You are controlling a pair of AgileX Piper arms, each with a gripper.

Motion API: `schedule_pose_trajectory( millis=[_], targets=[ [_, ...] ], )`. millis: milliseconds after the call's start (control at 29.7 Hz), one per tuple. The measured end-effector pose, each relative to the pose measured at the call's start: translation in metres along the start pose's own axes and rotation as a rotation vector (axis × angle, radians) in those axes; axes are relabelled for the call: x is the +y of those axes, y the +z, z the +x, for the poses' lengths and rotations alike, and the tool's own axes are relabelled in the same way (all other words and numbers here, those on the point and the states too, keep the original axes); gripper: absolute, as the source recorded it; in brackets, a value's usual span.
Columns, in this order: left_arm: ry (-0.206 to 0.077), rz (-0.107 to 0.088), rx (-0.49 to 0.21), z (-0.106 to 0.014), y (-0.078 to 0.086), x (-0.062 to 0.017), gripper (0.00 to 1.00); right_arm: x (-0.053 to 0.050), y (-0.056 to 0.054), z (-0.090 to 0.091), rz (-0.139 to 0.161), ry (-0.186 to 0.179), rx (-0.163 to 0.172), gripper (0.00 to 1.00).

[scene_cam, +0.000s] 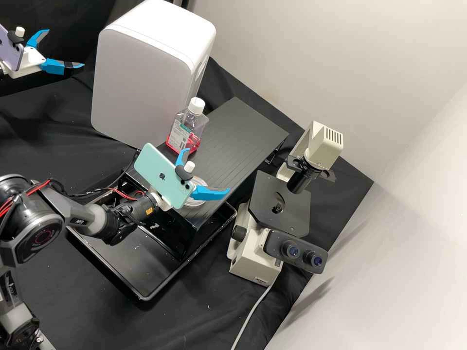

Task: Remove the lid from the petri dish

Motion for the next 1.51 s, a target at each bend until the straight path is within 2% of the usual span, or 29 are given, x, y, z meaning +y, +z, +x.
schedule_pose_trajectory(
  millis=[471, 606, 841, 908, 1009, 1077, 1211, 1379, 1514],
  targets=[
    [-0.004, -0.001, -0.002, 0.0, 0.001, -0.0014, 1.0, 0.0, 0.0, 0.0, 0.0, 0.0, 0.0, 1.0],
    [-0.01, -0.005, -0.024, 0.0, 0.009, -0.0031, 1.0, 0.0, 0.0, 0.0, 0.0, 0.0, 0.0, 1.0],
    [-0.022, -0.056, -0.093, -0.006, 0.046, -0.0105, 1.0, 0.0, 0.0, 0.0, 0.0, 0.0, 0.0, 1.0],
    [-0.013, -0.058, -0.134, -0.011, 0.057, -0.0137, 1.0, 0.0, 0.0, 0.0, 0.0, 0.0, 0.0, 1.0],
    [0.006, -0.051, -0.204, -0.021, 0.071, -0.0246, 1.0, 0.0, 0.0, 0.0, 0.0, 0.0, 0.0, 1.0],
    [-0.007, -0.047, -0.242, -0.03, 0.08, -0.036, 1.0, 0.0, 0.0, 0.0, 0.0, 0.0, 0.0, 1.0],
    [-0.084, -0.044, -0.289, -0.044, 0.093, -0.055, 1.0, 0.0, 0.0, 0.0, 0.0, 0.0, 0.0, 1.0],
    [-0.145, -0.044, -0.33, -0.058, 0.107, -0.0698, 1.0, 0.0, 0.0, 0.0, 0.0, 0.0, 0.0, 1.0],
    [-0.186, -0.056, -0.357, -0.07, 0.116, -0.0778, 1.0, 0.0, 0.0, 0.0, 0.0, 0.0, 0.0, 1.0]
  ],
)
